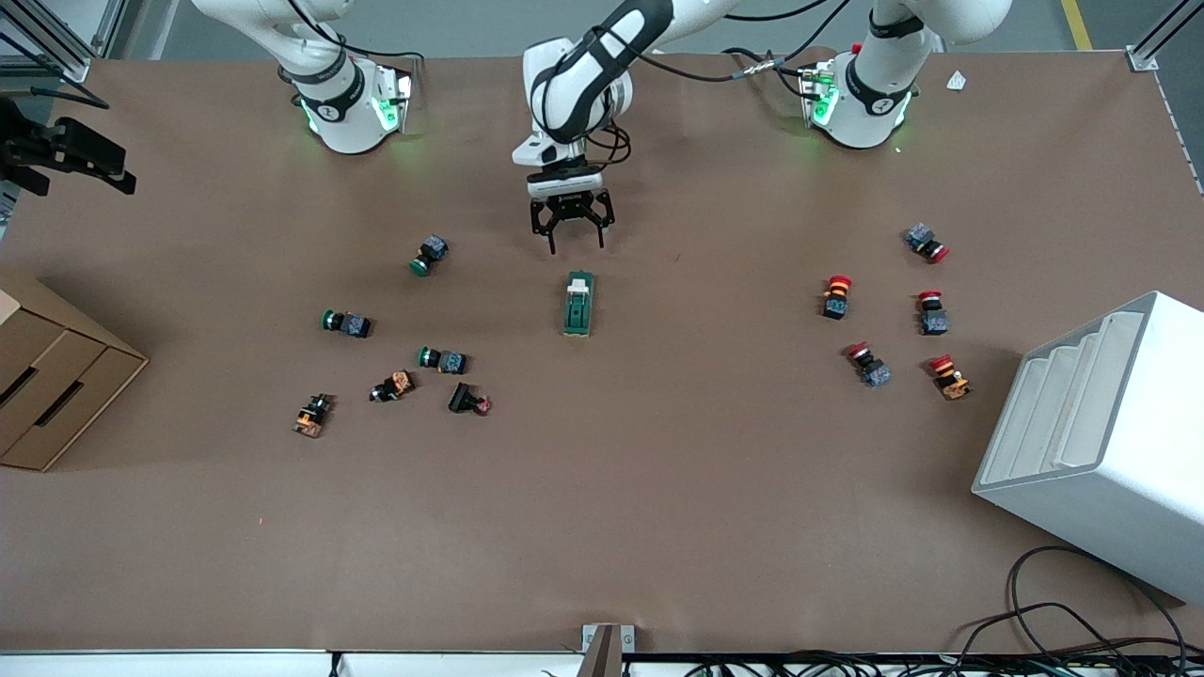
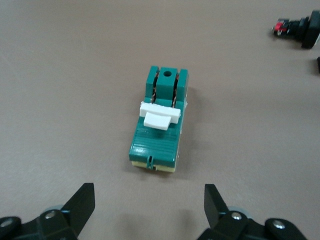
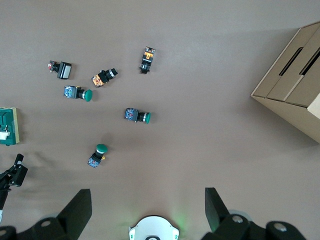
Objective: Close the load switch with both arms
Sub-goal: 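Reach the right gripper toward the green switch's white handle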
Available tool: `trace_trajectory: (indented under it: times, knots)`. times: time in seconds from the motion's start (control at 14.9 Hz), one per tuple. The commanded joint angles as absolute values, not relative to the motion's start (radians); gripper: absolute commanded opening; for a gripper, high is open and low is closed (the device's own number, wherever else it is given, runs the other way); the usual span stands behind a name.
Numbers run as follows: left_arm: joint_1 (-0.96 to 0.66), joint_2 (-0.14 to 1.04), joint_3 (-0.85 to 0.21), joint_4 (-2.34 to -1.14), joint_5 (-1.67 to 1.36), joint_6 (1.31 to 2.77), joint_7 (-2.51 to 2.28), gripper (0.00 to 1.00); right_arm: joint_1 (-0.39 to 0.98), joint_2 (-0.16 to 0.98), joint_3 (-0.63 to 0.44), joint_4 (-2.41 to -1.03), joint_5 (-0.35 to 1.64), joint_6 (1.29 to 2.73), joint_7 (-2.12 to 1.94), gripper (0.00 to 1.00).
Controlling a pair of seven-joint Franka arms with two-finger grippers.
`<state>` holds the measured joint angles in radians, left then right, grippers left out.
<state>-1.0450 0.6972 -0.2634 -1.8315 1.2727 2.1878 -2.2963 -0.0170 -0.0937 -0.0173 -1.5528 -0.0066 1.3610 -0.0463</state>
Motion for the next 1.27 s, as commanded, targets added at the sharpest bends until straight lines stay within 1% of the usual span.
trace_trajectory:
  times: [0.0,0.27,0.4,0.54,0.87,1.07,1.2]
  knots:
    - [-1.048,0.699,-0.259,-1.865,1.399,2.181,-2.374,0.97,-0.022,-0.103,-0.005,-1.543,-0.015,1.358,-0.048,1.0]
    - [-1.045,0.701,-0.256,-1.881,1.476,2.178,-2.393,0.95,-0.025,-0.084,-0.005,-1.545,-0.006,1.365,-0.046,1.0]
    - [-1.046,0.712,-0.256,-1.899,1.546,2.174,-2.474,0.95,-0.031,-0.052,-0.006,-1.542,-0.006,1.373,-0.057,1.0]
    - [-1.043,0.715,-0.256,-1.927,1.636,2.174,-2.561,0.96,-0.032,-0.005,-0.006,-1.543,-0.009,1.405,-0.057,1.0]
    - [-1.051,0.742,-0.256,-1.927,1.687,2.125,-2.603,0.96,-0.037,0.132,-0.008,-1.542,-0.021,1.427,-0.058,1.0]
    - [-1.057,0.758,-0.256,-1.925,1.689,2.122,-2.596,0.96,-0.02,0.132,-0.006,-1.534,0.011,1.425,-0.013,1.0]
    - [-1.077,0.779,-0.256,-1.919,1.689,2.103,-2.595,0.96,-0.012,0.133,-0.005,-1.543,0.093,1.428,0.105,1.0]
